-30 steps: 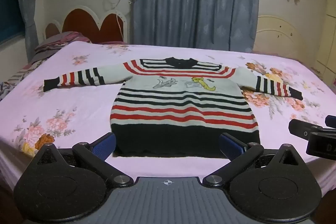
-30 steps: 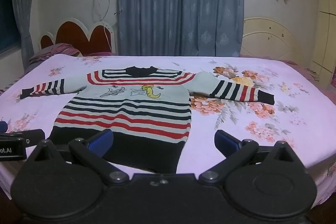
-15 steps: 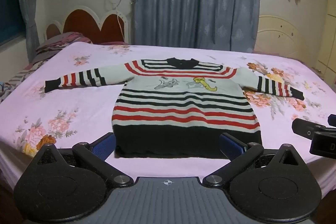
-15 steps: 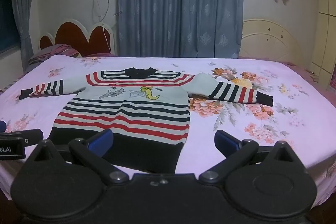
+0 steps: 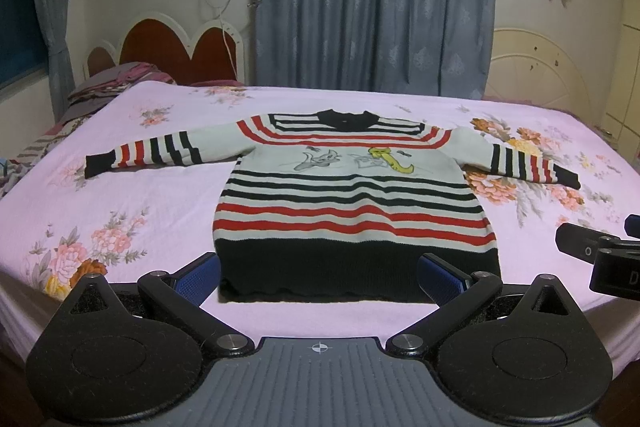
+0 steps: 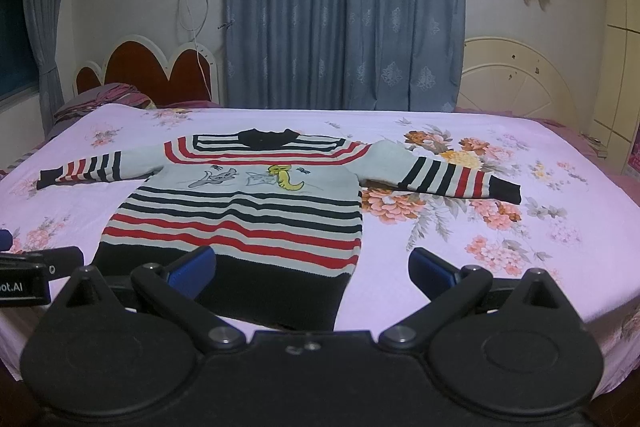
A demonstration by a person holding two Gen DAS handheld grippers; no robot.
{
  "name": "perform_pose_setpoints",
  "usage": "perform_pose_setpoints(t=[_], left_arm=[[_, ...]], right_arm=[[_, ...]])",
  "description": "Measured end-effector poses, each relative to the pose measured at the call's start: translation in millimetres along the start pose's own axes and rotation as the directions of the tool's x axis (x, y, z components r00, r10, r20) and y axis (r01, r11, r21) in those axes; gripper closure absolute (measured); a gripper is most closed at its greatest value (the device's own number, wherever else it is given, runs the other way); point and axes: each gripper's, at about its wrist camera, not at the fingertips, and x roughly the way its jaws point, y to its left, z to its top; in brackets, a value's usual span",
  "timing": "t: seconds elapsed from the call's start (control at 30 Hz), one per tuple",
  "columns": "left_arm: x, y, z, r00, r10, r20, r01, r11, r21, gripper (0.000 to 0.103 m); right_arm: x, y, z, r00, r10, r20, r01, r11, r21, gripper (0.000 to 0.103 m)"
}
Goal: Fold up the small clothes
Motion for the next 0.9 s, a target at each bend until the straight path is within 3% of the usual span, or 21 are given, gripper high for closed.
perform_pose_setpoints(t=[0.9], left_arm=[[1.9,2.4,-5.9,1.0,0.002,-0.004,-0.002,1.0,0.0,0.0]], right_arm=[[1.8,0.5,-0.4,1.0,0.002,-0.002,-0.002,1.0,0.0,0.001]])
